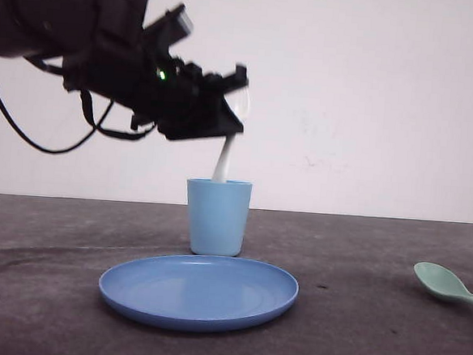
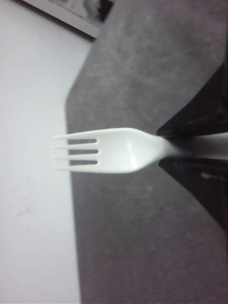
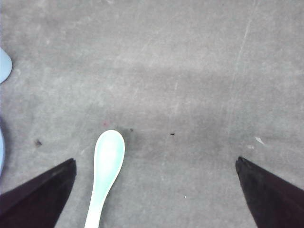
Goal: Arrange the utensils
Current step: 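Lift the white fork with the left gripper and lower it into the cup, then open the left gripper and raise it away from the cup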
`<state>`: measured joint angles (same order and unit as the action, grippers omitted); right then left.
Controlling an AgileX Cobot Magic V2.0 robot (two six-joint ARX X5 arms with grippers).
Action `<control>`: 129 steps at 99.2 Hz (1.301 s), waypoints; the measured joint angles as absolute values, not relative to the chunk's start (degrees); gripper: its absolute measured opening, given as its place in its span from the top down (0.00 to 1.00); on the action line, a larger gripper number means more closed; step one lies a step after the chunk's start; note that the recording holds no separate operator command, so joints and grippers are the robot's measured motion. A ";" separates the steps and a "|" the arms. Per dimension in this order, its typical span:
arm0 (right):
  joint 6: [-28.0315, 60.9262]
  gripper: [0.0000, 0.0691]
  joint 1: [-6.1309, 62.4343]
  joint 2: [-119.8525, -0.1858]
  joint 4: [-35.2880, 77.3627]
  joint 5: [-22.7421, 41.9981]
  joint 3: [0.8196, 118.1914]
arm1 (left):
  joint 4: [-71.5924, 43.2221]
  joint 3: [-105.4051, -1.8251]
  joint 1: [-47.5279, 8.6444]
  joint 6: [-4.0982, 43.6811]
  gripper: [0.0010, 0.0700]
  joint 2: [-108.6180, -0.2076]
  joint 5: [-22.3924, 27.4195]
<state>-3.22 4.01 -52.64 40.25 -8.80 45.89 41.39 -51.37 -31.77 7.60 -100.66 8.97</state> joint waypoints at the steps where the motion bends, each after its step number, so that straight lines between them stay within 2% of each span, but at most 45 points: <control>1: -3.22 0.02 4.01 -52.64 40.29 -8.80 45.89 | 41.36 -51.40 -31.81 7.40 0.95 -100.84 8.97; 24: -3.22 0.02 4.01 -52.64 40.56 -8.80 45.89 | 40.07 -51.37 -32.77 3.99 0.95 -102.56 8.97; 48: -3.22 0.02 4.01 -52.64 40.56 -8.82 45.89 | 38.79 -51.37 -32.80 2.92 0.94 -102.59 8.97; 55: -3.22 0.02 4.01 -52.64 40.56 -8.80 45.89 | 38.59 -51.37 -32.80 2.90 0.89 -102.59 8.97; 71: -3.22 0.02 4.01 -52.64 40.58 -8.82 45.89 | 37.76 -51.40 -32.82 2.57 0.71 -102.59 8.97; 92: -3.22 0.02 4.01 -52.64 40.60 -8.82 45.89 | 36.71 -51.37 -32.80 2.59 0.67 -102.24 8.97; 108: -3.22 0.02 4.01 -52.64 41.19 -9.67 45.89 | 30.65 -51.37 -32.73 2.74 0.67 -96.55 8.97; 129: -3.22 0.02 4.03 -53.89 41.58 -15.44 45.89 | 15.94 -51.37 -30.70 3.86 0.67 -83.59 8.97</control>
<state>-3.22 4.03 -53.89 41.58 -15.44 45.89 15.94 -51.37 -30.70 3.86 -83.59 8.97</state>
